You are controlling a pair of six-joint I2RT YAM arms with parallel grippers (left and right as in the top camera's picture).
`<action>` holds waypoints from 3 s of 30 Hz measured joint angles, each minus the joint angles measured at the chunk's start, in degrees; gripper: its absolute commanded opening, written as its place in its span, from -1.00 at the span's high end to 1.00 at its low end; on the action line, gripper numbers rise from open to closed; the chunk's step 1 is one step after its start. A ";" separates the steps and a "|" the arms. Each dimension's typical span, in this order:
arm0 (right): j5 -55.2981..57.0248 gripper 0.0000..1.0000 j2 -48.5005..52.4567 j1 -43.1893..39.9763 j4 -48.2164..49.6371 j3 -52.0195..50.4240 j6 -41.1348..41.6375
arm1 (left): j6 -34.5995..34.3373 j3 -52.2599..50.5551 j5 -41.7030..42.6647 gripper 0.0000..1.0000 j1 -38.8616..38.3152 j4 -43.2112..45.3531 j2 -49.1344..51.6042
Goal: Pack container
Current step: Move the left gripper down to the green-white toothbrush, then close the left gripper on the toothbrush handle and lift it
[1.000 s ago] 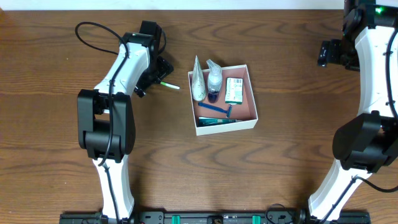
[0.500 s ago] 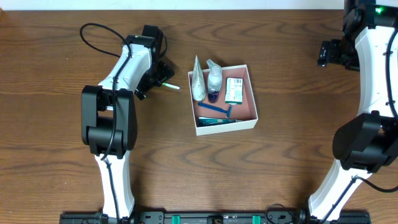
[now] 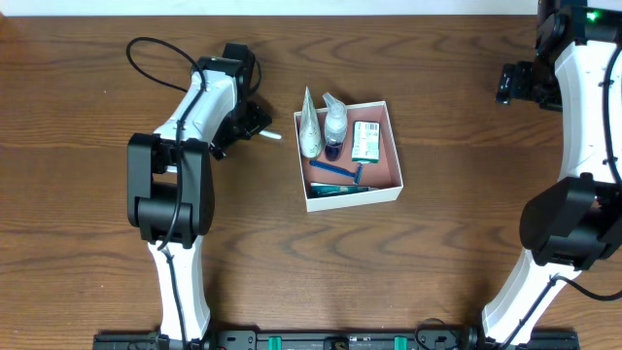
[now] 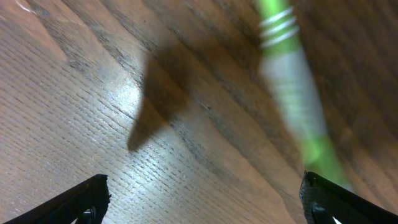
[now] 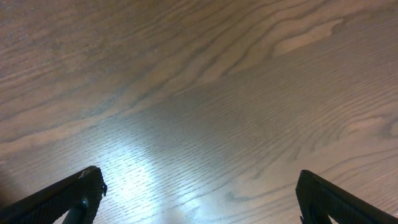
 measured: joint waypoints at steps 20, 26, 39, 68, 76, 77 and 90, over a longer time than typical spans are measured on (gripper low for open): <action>0.00 -0.99 0.00 0.00 0.00 0.00 0.00 | 5.38 2.36 3.72 -0.96 -0.09 0.74 0.00; 0.00 -0.99 0.00 0.00 0.02 0.00 0.00 | 6.78 3.26 4.37 -0.96 -0.48 5.14 -0.07; 0.00 -0.99 0.00 0.00 0.02 0.00 0.00 | 7.69 3.26 4.92 -0.96 -0.68 10.14 -0.02; 0.00 -0.98 0.00 0.00 0.00 0.00 0.00 | 12.81 3.91 5.27 -0.96 -0.50 -4.31 3.74; 0.00 -0.99 0.00 0.00 0.00 0.00 0.00 | 14.21 3.91 5.22 -0.13 -0.50 -1.68 3.76; 0.00 -0.99 0.00 0.00 0.00 0.00 0.00 | 14.23 3.91 5.20 -0.04 -0.50 -0.61 3.80; 0.00 -0.98 0.00 0.00 0.00 0.00 0.00 | 8.61 3.91 4.90 0.48 -0.48 4.96 3.82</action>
